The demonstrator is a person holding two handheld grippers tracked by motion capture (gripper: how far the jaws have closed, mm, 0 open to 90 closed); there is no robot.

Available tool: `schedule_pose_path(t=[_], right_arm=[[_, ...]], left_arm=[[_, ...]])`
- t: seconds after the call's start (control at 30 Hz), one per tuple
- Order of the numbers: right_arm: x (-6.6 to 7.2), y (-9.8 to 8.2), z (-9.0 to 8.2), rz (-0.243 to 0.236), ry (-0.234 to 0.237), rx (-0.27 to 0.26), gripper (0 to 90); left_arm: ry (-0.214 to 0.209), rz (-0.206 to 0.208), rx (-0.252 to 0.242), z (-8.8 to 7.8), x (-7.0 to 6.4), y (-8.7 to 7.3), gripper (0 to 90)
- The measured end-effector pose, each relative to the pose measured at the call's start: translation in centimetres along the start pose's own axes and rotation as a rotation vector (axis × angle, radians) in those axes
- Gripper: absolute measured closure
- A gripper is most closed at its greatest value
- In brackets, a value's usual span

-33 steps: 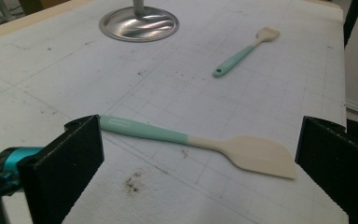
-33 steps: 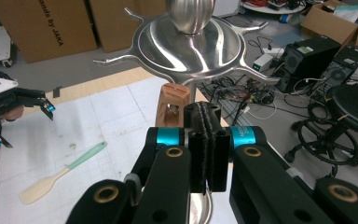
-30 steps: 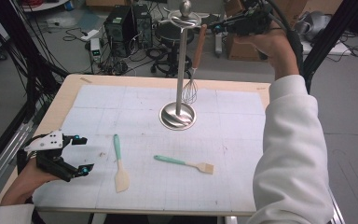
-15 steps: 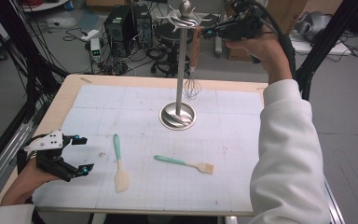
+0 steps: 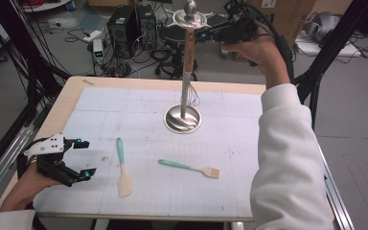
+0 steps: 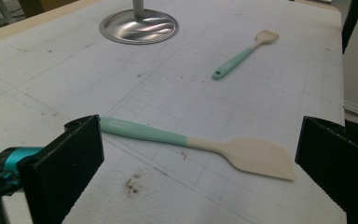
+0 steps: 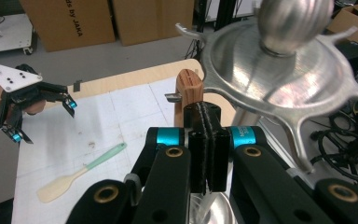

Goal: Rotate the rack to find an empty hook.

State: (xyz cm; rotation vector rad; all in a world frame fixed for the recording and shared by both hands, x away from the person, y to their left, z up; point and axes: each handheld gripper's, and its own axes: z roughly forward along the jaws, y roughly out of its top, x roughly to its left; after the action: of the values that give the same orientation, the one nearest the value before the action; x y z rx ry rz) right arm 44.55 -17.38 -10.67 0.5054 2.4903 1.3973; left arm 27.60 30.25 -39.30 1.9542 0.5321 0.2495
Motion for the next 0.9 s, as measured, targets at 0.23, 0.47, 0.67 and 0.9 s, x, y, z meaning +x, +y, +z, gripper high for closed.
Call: schedule_pose_path(t=[0.23,0.47,0.67,0.9], right_arm=[[0.7,0.0,0.4,-0.001,0.022,0.015,89.0],[0.8,-1.7,-1.0,0.01,0.016,0.01,89.0],[0.6,-3.1,-2.9,0.034,-0.001,0.018,89.0],[-0.1,-3.8,-4.5,0.052,-0.028,0.01,89.1]], left_arm=[[0.001,0.0,0.004,0.1,-0.1,0.0,1.6],[0.002,0.004,0.01,0.1,-0.1,0.0,1.7],[0.002,0.003,0.012,0.2,-0.2,0.0,1.7],[0.001,0.006,0.018,0.3,-0.2,0.0,1.7]])
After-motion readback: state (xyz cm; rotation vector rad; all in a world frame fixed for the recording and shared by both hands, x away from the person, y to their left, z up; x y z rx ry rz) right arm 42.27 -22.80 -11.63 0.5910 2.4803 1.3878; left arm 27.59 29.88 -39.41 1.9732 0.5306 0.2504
